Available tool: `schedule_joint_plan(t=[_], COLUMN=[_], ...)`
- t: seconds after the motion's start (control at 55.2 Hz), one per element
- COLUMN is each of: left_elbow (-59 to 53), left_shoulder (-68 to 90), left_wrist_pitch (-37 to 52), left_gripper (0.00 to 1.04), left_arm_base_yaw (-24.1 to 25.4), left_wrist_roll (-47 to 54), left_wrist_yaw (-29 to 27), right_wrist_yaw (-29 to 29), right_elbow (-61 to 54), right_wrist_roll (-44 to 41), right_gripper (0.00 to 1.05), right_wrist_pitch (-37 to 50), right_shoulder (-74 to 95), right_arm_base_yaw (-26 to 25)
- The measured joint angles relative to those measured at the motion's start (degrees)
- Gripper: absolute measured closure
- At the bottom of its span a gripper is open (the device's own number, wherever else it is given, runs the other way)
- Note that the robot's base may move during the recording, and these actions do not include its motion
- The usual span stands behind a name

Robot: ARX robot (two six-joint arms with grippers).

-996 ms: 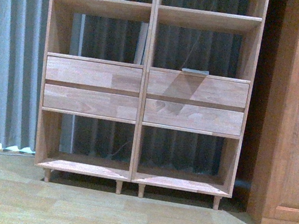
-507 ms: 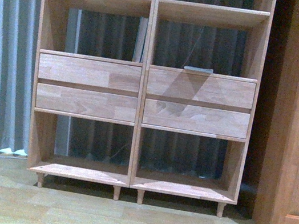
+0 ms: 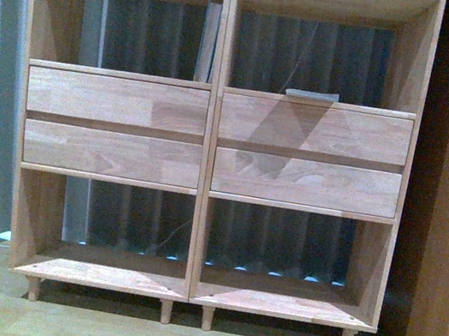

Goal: Organize books on shelf

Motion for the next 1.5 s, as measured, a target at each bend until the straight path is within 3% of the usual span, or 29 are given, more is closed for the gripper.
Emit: schedule_joint_plan(t=[1.503], left_elbow=[0.00], left_shoulder=[-0.02], left_wrist_pitch=[0.00], left_gripper=[0.07], left_arm_base_yaw=[0.00], left_wrist_roll=[0.00], left_wrist_yaw=[-0.02], right_wrist_yaw=[0.02], right_elbow=[0.00], right_wrist_roll=[0.00], right_gripper=[0.07], right_wrist_pitch=[0.00], right_shoulder=[-0.02], right_arm_base_yaw=[0.00])
